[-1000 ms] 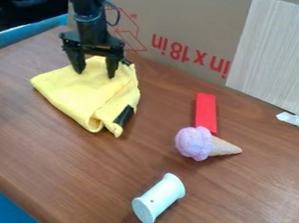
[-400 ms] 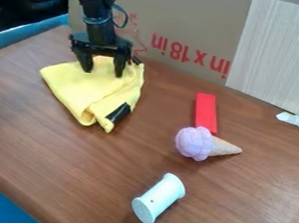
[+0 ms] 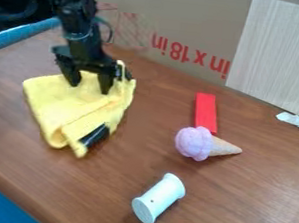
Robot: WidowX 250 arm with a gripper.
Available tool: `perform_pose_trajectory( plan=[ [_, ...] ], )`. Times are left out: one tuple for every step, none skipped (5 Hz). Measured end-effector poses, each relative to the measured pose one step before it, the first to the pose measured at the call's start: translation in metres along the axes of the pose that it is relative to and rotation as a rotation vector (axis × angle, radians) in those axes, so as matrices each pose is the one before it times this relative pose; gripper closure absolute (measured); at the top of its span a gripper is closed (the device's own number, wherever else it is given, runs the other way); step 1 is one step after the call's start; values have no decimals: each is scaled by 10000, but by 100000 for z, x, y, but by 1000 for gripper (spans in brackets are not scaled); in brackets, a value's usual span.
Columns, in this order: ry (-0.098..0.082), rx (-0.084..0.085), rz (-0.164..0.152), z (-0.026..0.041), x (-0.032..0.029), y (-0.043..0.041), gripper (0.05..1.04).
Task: Remove the cloth from the top
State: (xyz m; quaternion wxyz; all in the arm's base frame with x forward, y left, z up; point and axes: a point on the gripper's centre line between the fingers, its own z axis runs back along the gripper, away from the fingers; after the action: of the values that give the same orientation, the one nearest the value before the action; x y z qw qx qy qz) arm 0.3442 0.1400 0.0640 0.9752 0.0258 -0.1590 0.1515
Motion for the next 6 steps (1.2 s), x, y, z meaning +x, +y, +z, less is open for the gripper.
perform_pose_trajectory(
  plan=[
    [75,-210,-544,889,-2762,102,83],
    [158,-298,-570,1048,-3097,-323,83],
    [108,-152,-440,672,-1929,-224,83],
    [3,-37,-256,494,-822,-141,83],
    [-65,141,131,-81,123,202,83],
    [-339,361,294,-1049,2180,255,81]
  ],
)
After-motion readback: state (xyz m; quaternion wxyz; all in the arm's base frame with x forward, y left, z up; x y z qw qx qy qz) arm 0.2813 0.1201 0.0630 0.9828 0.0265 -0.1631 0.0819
